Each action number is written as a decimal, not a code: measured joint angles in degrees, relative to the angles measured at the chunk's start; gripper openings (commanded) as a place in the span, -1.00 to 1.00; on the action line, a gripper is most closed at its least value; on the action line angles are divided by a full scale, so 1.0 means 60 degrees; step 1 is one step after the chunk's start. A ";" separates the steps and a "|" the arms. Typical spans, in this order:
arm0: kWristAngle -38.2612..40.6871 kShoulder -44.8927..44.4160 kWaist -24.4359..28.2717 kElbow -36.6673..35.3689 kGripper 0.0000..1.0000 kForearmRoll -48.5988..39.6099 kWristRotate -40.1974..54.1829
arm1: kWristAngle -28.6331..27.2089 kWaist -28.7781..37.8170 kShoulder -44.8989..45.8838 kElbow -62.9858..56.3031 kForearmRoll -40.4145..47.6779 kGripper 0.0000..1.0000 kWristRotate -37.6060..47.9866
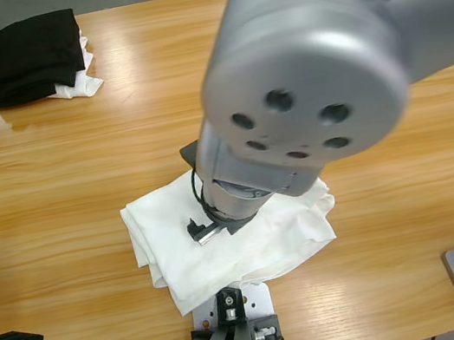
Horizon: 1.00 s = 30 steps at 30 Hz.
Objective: Fold clothes
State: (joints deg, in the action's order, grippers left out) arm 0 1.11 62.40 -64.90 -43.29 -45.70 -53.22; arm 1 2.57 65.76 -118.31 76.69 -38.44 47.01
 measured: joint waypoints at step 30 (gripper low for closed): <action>0.0000 -0.0087 0.0001 0.0135 1.00 -0.0012 0.0000 | -0.0110 -0.6474 0.1654 -0.4115 0.3432 1.00 -0.0483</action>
State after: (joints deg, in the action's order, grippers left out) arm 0 1.11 61.88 -64.90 -42.48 -45.77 -53.22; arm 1 1.91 26.92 -108.38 52.00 -17.85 44.11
